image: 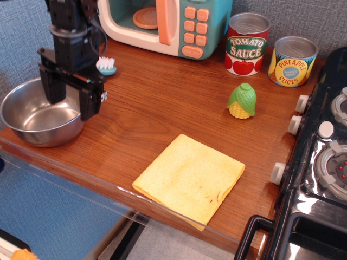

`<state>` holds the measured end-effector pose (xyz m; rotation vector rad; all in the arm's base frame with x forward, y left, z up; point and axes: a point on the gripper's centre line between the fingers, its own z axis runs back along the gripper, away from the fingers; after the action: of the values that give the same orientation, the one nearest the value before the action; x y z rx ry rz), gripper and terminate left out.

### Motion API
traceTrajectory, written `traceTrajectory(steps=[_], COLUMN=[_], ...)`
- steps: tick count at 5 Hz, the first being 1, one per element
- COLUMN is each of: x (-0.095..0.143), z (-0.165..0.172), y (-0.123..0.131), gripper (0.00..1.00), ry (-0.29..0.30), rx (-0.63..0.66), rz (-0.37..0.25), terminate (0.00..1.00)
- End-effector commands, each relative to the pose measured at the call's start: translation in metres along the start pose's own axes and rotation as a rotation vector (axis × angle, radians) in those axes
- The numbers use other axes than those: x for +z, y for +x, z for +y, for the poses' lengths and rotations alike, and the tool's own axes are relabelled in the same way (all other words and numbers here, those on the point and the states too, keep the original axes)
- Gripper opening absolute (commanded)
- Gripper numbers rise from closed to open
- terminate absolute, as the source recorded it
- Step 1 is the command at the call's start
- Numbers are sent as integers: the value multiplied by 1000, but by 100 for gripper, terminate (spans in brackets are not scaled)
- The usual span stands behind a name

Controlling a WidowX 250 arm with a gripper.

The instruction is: Place the pot between the brush and the lemon.

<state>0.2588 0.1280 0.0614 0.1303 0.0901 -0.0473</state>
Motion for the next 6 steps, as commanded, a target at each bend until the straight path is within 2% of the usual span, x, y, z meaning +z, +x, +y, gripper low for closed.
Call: traceTrajectory(steps=[1,2,5,6], x=[-25,-26,-8,15], z=[9,8,5,-2], y=[11,12,5,5], gripper=[100,0,0,0], ry=[-26,-40,-27,23], rx=[62,69,69,89], rz=[18,-13,-68,-86], terminate=[0,0,0,0])
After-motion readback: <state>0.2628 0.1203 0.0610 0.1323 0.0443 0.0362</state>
